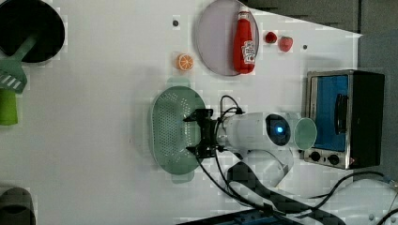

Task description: Drag strainer left to right.

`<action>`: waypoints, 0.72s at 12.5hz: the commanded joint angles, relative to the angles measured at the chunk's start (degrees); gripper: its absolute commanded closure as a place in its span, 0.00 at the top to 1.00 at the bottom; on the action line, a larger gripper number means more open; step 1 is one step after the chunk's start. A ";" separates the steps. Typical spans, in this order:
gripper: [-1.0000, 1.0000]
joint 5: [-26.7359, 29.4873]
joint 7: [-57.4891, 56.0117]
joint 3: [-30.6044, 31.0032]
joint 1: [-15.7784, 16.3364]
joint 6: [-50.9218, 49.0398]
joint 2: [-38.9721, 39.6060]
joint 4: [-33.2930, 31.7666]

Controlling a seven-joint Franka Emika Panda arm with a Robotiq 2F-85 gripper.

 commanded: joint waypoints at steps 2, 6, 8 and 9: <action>1.00 0.51 -1.97 -2.37 -4.49 0.01 -2.72 -1.06; 1.00 0.51 -10.18 -5.26 -7.62 0.03 -3.56 -2.43; 1.00 0.51 -13.51 -7.08 -8.81 0.00 -4.26 -2.98; 1.00 0.51 -14.71 -8.12 -9.31 0.01 -4.54 -3.28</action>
